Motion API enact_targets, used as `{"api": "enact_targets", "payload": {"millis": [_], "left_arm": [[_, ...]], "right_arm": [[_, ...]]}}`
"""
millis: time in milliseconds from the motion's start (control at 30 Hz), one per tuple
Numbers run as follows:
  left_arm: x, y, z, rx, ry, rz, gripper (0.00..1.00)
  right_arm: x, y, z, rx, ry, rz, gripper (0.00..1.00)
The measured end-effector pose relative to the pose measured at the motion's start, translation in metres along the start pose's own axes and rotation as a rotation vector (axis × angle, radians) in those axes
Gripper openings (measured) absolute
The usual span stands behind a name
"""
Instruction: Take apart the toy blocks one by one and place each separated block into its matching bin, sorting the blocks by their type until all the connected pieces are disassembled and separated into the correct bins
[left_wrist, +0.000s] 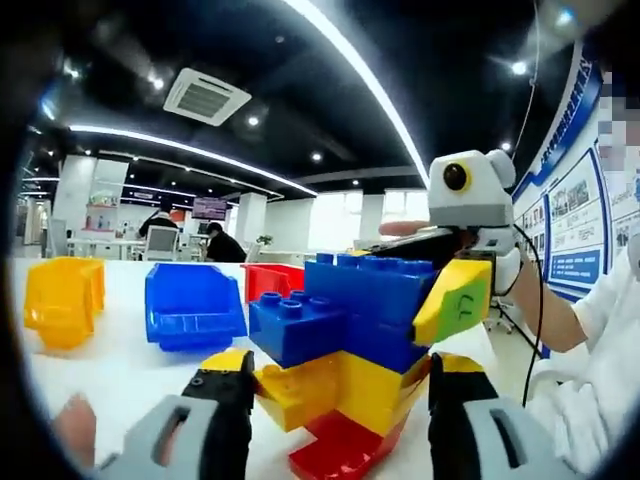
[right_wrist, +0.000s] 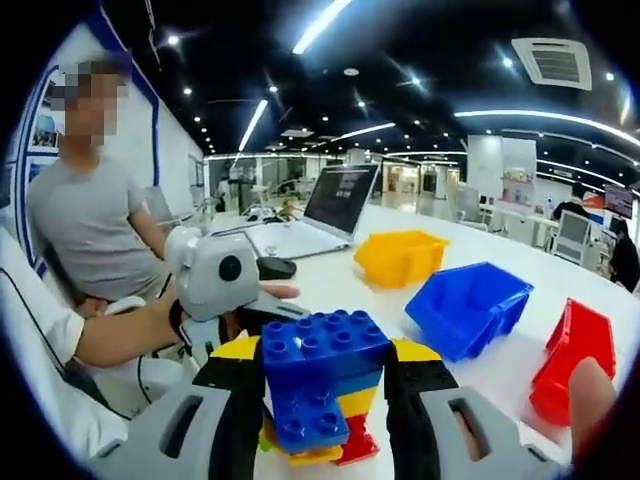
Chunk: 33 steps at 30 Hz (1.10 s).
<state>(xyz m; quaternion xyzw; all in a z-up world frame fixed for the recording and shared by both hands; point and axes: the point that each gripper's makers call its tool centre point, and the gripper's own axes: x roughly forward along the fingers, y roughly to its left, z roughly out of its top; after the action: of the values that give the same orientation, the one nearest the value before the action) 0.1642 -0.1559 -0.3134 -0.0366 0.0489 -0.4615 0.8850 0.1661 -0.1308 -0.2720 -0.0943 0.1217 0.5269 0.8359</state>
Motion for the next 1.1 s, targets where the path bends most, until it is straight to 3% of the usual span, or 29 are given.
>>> {"api": "enact_targets", "payload": {"millis": [133,400,467,500,533,567,667,767,933,1100], "left_arm": [[0.004,-0.010,-0.001,0.002,0.000,-0.003,0.71],[0.004,-0.001,0.000,-0.007,0.003,-0.002,0.71],[0.003,0.001,0.000,-0.004,0.004,-0.004,0.71],[0.004,0.006,0.001,-0.004,0.005,0.000,0.71],[0.006,0.007,0.001,-0.004,0.006,0.000,0.71],[0.005,0.007,0.001,-0.003,0.007,0.001,0.71],[0.003,0.010,0.001,-0.008,0.011,0.000,0.68],[-0.001,0.015,0.000,-0.030,0.017,0.004,0.63],[-0.002,0.021,-0.002,-0.046,0.027,0.006,0.65],[-0.007,0.026,0.006,-0.054,-0.004,0.018,0.68]], "right_arm": [[0.000,-0.001,0.001,0.022,-0.006,0.004,0.48],[0.004,-0.006,0.004,0.083,-0.008,0.007,0.48],[0.002,-0.006,0.009,0.195,-0.032,0.007,0.48],[0.003,-0.005,0.009,0.211,-0.027,0.023,0.48],[0.004,0.003,0.012,0.204,-0.037,0.065,0.48],[0.005,-0.004,0.007,0.136,-0.008,0.011,0.48],[0.009,0.000,0.007,0.094,-0.022,-0.001,0.48],[0.007,-0.004,0.009,0.082,-0.032,-0.014,0.48],[0.002,-0.009,0.015,0.087,-0.047,-0.024,0.48],[-0.004,-0.021,0.021,0.093,-0.053,-0.049,0.48]]}}
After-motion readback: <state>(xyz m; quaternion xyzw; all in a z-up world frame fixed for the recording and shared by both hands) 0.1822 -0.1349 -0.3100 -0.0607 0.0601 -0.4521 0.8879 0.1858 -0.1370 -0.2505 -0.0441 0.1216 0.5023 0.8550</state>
